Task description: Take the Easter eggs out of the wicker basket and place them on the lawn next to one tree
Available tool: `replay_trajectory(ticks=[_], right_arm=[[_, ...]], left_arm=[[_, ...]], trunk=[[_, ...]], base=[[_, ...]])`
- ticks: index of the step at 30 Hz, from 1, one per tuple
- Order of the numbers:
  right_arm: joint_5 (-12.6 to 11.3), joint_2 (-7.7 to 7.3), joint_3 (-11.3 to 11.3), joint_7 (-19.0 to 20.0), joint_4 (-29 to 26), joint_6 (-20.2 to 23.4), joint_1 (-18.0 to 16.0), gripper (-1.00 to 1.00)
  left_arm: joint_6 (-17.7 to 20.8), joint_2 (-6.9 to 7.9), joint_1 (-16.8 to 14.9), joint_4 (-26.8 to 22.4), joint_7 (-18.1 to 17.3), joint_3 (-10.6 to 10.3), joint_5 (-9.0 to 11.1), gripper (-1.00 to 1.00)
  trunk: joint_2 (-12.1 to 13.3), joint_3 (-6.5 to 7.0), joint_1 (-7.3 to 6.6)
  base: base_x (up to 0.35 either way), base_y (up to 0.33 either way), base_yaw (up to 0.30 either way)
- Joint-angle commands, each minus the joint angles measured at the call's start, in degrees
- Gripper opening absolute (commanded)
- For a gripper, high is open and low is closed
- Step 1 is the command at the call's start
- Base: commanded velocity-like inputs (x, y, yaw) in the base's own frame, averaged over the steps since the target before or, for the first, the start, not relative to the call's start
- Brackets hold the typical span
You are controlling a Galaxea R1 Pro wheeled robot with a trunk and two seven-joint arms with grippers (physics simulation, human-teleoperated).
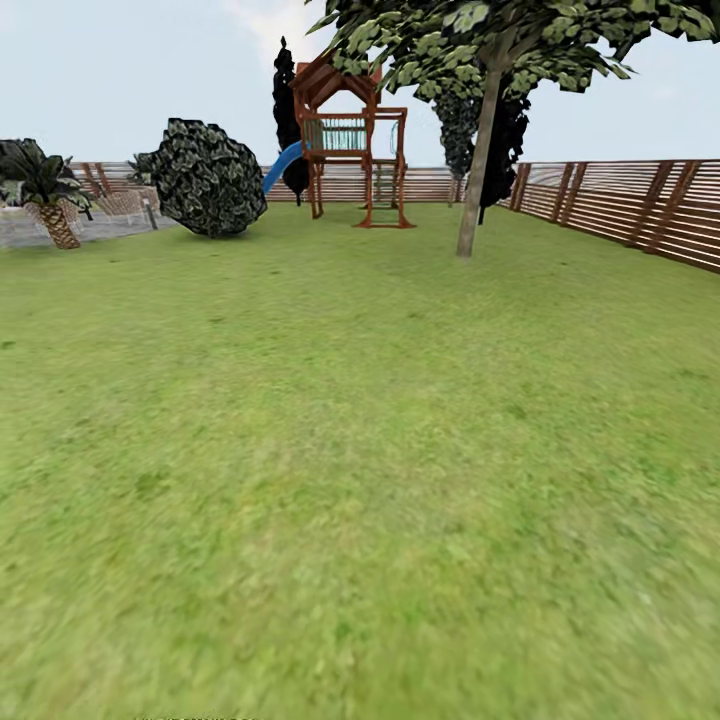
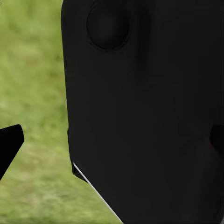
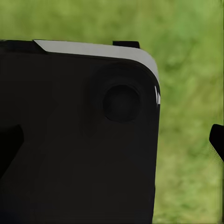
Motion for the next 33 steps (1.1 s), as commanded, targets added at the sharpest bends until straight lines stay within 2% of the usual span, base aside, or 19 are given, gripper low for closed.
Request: replay_trajectory(ticks=[1, 33], right_arm=[[0.0, -0.01, 0.1, 0.0, 0.0, -0.2, 0.0, 1.0], [0.2, 0.01, 0.2, 0.0, 0.0, -0.1, 0.0, 1.0]], left_arm=[[-0.1, 0.0, 0.0, 0.0, -0.1, 0.0, 0.1, 1.0], [-0.1, 0.0, 0.0, 0.0, -0.1, 0.0, 0.1, 1.0]], trunk=[[0.0, 0.03, 0.0], [0.0, 2.24, 0.0]], base=[[0.0, 0.0, 0.227], [0.0, 0.0, 0.227]])
